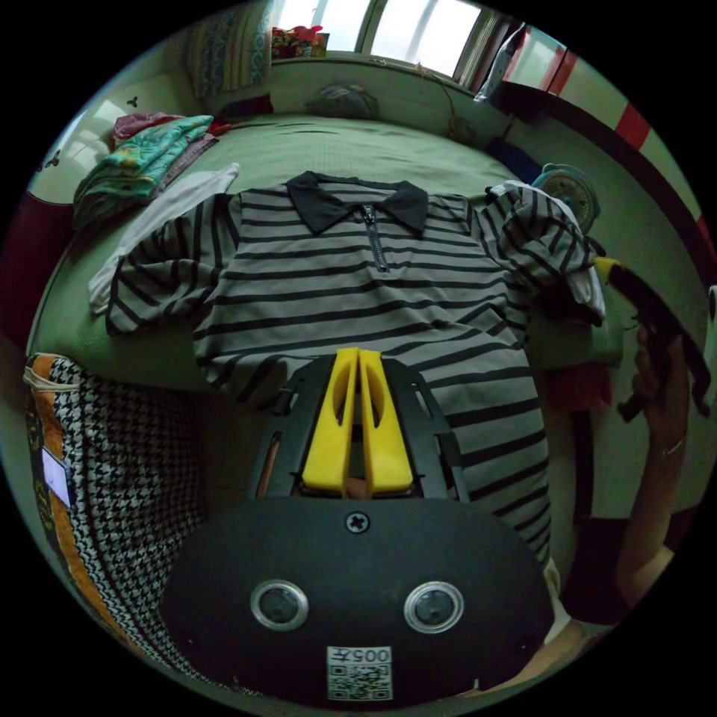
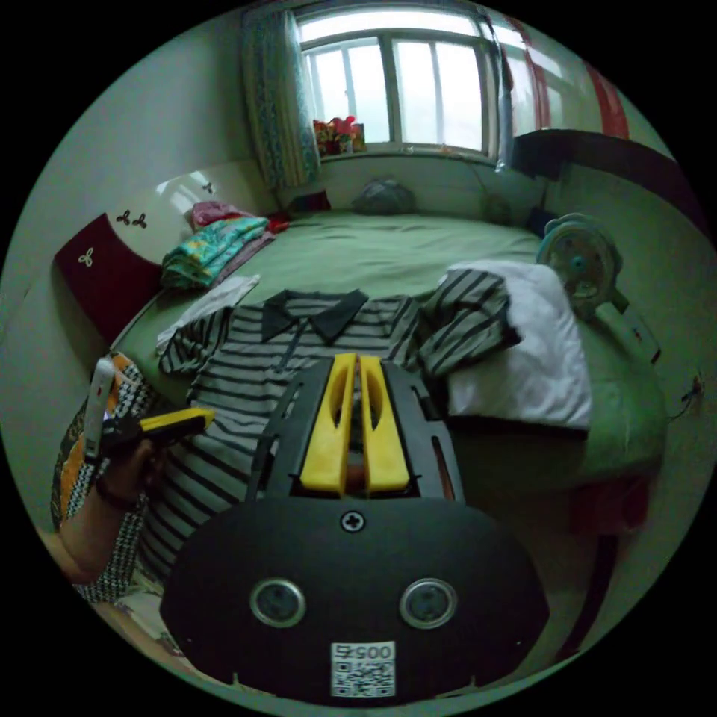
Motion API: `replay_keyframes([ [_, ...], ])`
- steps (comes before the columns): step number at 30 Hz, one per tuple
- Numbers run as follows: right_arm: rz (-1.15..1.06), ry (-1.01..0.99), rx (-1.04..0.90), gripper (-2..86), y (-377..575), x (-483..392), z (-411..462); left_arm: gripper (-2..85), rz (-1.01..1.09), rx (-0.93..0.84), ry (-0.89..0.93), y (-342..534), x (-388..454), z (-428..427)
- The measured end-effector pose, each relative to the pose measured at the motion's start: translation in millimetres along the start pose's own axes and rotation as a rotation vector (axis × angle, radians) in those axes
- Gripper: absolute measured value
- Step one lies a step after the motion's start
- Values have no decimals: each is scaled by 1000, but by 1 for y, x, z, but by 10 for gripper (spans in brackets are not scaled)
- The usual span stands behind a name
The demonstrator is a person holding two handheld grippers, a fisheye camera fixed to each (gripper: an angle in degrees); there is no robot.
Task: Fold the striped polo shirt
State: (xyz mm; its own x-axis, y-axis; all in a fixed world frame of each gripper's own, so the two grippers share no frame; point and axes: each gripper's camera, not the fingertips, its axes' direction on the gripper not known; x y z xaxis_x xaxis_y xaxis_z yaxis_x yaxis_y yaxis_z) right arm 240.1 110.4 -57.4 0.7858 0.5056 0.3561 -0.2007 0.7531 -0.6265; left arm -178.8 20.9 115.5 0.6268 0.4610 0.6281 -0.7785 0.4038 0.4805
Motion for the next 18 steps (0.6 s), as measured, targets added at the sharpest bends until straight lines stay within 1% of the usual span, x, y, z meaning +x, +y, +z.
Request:
replay_keyframes([
  [3,38,90,18,58,-36,40,-2,-7,4,1,0,-3,-2,1],
  [6,106,106,-58,76,-65,81,19,-7,19,-8,-21,-7,0,3],
  [10,205,54,-149,87,-90,124,62,-7,47,-9,-70,-9,5,4],
  [14,292,52,-235,94,-102,148,98,-7,65,-32,-114,-15,7,4],
  [16,341,3,-287,87,-104,158,116,-7,97,-54,-120,-21,9,3],
  [18,339,-31,-325,75,-105,159,127,-7,126,7,-147,-26,12,-9],
])
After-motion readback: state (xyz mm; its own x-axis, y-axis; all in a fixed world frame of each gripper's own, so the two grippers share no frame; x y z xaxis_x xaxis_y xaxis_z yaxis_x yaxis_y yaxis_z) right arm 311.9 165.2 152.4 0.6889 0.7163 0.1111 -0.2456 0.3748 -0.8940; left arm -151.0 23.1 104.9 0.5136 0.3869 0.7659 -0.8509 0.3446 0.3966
